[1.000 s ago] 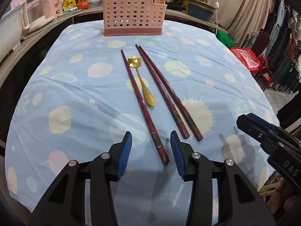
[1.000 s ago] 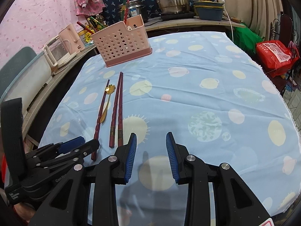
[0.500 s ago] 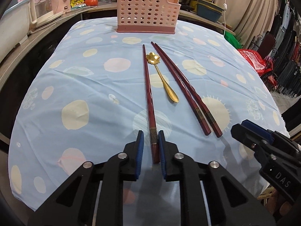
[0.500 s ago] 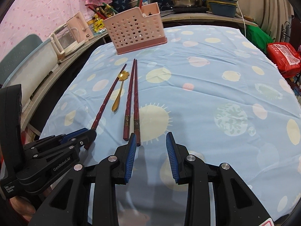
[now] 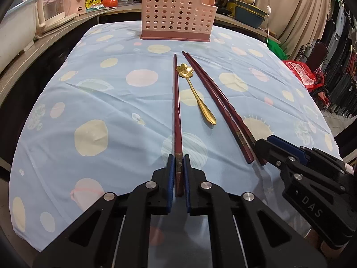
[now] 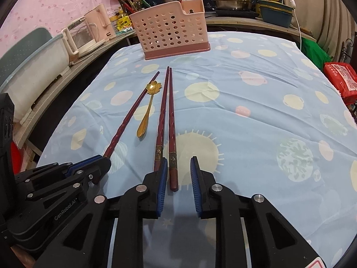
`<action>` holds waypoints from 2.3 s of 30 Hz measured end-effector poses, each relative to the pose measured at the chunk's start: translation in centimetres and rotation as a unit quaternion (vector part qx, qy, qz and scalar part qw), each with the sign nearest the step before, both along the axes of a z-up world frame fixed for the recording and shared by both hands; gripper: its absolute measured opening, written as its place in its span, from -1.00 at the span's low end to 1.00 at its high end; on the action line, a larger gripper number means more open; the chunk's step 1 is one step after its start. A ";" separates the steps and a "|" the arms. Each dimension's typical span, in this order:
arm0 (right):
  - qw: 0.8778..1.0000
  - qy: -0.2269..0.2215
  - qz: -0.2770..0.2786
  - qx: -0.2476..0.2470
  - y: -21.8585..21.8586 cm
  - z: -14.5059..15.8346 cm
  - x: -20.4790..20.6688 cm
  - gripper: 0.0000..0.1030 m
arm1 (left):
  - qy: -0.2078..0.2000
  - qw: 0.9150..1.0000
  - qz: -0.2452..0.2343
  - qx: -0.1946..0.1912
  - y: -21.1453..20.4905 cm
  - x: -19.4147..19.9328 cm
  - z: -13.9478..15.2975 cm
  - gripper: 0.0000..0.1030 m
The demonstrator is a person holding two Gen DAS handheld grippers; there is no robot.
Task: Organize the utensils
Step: 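Grasp a dark red chopstick with the left gripper while the right grasps another dark red chopstick, then lift both dark red chopsticks into the pink basket and open both grippers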
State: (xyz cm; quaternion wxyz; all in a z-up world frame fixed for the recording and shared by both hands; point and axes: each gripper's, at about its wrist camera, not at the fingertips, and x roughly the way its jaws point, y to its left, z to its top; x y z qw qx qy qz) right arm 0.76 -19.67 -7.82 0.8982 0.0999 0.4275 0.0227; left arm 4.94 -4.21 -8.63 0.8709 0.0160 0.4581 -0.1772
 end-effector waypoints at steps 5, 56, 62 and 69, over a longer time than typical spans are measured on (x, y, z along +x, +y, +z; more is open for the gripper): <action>1.000 0.004 0.002 -0.004 0.2 -0.3 0.3 -0.66 | 0.000 1.000 0.000 0.000 0.0 0.0 0.0 -0.85; 0.979 -0.193 -0.062 -0.004 -5.2 16.2 -3.7 -0.86 | -0.141 0.986 0.084 -0.039 6.4 1.0 14.7 -0.87; 0.971 -0.229 -0.068 -0.014 -6.3 19.4 -3.4 -0.86 | -0.182 0.978 0.094 -0.045 7.0 2.2 18.2 -0.87; 0.966 -0.253 -0.052 -0.012 -6.8 22.7 -1.0 -0.86 | -0.223 0.969 0.093 -0.052 7.1 4.3 22.7 -0.87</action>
